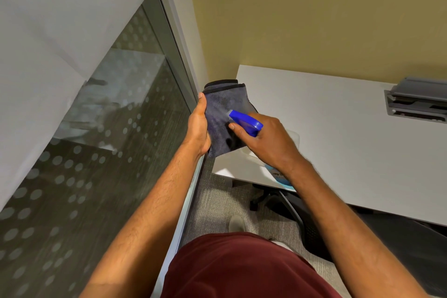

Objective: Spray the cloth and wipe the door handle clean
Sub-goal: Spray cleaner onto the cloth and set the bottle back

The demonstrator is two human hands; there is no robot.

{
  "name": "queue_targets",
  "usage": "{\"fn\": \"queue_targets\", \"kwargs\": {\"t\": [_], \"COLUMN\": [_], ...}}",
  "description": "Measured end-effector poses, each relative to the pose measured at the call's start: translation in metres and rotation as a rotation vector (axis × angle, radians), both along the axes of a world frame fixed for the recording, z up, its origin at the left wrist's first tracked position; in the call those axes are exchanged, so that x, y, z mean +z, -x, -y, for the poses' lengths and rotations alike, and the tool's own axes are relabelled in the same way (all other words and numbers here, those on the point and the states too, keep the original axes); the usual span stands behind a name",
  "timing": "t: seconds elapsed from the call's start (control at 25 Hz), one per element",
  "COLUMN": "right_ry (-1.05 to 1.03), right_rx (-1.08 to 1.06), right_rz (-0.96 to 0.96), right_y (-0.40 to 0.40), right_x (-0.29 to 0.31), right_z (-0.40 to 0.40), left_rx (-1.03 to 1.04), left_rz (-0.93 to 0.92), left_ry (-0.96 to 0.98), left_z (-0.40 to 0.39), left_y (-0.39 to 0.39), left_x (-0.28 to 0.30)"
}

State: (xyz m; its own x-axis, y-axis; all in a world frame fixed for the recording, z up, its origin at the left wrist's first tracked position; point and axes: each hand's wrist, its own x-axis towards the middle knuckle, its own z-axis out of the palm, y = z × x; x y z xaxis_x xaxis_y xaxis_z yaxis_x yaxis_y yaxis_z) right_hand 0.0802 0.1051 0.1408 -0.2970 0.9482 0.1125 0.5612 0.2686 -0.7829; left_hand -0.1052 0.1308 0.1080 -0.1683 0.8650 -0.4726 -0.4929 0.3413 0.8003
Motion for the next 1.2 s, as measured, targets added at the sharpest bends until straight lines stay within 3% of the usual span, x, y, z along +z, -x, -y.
{"fn": "queue_targets", "kwargs": {"t": [0.16, 0.28, 0.48, 0.6, 0.92, 1.2], "right_ry": [0.001, 0.053, -0.068, -0.117, 0.046, 0.148], "right_rx": [-0.126, -0.264, -0.489, -0.535, -0.563, -0.585], "right_rz": [0.005, -0.142, -0.457, -0.540, -0.373, -0.336], "right_y": [-0.023, -0.044, -0.069, -0.077, -0.077, -0.081], "right_x": [-0.005, -0.010, -0.016, -0.034, -0.110, -0.146], "right_z": [-0.012, -0.027, -0.046, -0.060, -0.072, -0.066], "left_rx": [0.034, 0.044, 0.053, 0.037, 0.020, 0.021], "left_rz": [0.009, 0.011, -0.052, -0.089, -0.115, -0.087], "left_ry": [-0.005, 0.003, 0.019, 0.035, 0.066, 0.085], "left_z": [0.000, 0.000, 0.000, 0.001, 0.003, 0.008], "left_y": [0.004, 0.005, 0.003, 0.000, -0.006, -0.007], "left_x": [-0.004, -0.005, -0.009, -0.013, -0.020, -0.023]}}
